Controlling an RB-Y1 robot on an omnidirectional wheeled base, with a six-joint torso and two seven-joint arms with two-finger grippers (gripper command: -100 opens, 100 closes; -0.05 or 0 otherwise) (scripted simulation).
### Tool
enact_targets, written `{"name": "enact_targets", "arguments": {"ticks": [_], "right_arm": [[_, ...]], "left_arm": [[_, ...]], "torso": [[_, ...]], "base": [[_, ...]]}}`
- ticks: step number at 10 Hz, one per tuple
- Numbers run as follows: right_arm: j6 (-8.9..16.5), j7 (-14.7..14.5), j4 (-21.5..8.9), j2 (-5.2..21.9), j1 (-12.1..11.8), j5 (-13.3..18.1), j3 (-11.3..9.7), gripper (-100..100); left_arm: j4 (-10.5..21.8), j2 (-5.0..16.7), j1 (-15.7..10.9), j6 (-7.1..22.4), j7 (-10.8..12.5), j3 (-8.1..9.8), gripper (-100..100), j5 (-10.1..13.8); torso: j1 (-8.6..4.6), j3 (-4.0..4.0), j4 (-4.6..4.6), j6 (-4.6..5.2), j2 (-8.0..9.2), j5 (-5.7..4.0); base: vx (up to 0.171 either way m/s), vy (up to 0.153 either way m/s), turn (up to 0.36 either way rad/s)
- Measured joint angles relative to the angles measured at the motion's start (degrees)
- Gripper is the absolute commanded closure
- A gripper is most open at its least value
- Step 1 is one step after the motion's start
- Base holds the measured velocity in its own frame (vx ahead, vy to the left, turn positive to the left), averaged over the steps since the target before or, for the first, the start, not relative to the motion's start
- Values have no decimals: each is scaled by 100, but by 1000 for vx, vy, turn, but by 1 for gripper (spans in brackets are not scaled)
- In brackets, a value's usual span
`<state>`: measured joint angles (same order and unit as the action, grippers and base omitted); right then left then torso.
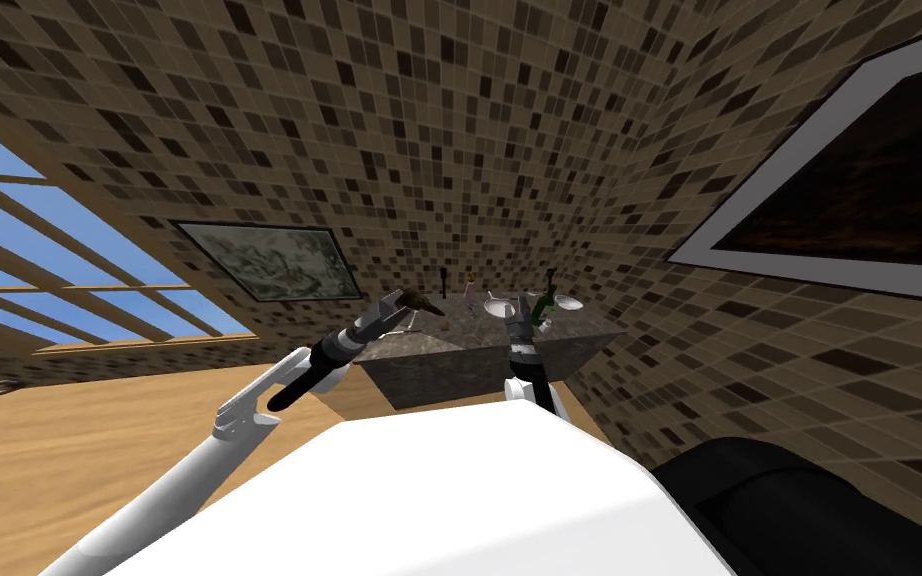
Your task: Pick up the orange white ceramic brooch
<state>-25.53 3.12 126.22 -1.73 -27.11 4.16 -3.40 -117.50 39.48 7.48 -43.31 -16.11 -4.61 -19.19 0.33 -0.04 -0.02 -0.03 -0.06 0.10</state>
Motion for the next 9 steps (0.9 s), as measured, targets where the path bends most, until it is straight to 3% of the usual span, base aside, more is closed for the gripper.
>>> {"name": "enact_targets", "arguments": {"ticks": [9], "right_arm": [[0, 0, 0, 0, 1, 0, -1, 0]], "left_arm": [[603, 1456, -625, -429, -637, -496, -100, -1353]], "torso": [[-21, -3, -2, 4, -5, -5]], "base": [[-13, 63, -183]]}}
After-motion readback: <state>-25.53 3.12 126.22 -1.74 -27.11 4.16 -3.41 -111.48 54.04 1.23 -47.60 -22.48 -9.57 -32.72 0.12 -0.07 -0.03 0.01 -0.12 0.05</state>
